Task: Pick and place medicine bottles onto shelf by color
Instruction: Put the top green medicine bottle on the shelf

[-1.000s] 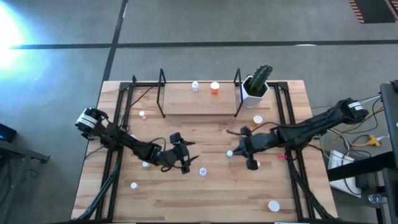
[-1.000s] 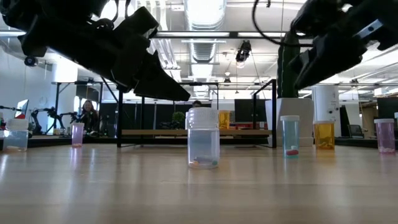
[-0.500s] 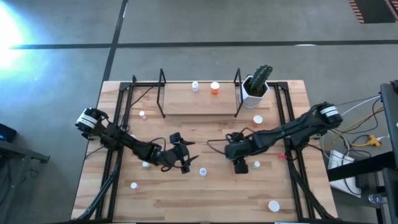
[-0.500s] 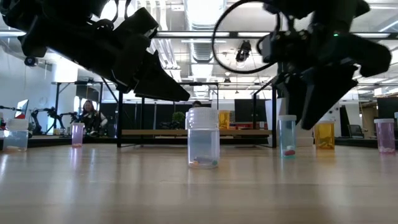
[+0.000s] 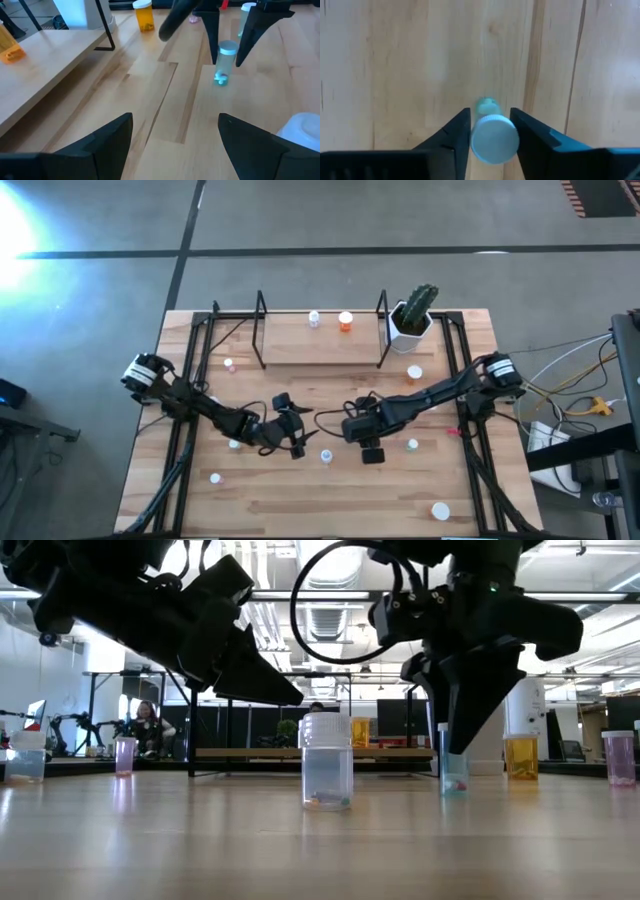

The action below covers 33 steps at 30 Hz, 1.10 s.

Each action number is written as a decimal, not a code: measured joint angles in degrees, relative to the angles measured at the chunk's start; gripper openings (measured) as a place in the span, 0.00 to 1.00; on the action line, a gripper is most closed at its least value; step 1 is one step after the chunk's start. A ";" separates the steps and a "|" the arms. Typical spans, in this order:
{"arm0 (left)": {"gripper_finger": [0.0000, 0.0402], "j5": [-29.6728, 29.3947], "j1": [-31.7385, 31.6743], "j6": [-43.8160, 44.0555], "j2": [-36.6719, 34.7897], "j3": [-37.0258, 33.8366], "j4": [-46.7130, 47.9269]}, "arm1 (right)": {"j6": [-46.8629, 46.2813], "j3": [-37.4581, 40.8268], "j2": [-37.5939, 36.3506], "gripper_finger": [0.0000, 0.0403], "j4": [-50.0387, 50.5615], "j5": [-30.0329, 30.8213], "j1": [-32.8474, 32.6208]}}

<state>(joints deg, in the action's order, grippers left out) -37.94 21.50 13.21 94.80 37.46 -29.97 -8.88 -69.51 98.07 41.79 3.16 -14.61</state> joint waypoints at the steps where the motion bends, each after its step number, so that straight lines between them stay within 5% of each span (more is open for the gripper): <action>1: 0.69 0.01 0.00 0.02 0.01 -0.02 -0.01 | 0.02 -0.22 0.06 0.28 0.24 0.00 0.00; 12: 0.69 0.01 -0.04 0.00 0.02 -0.23 -0.01 | 2.95 -1.05 -5.17 0.28 -0.72 -0.08 4.05; 33: 0.69 -0.04 -0.13 -0.06 0.03 -0.12 -1.15 | 17.20 -15.42 0.24 0.25 4.63 -0.53 41.47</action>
<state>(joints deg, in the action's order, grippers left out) -37.99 21.37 13.15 94.84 37.34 -31.11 8.31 -84.94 98.31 46.41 2.63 26.86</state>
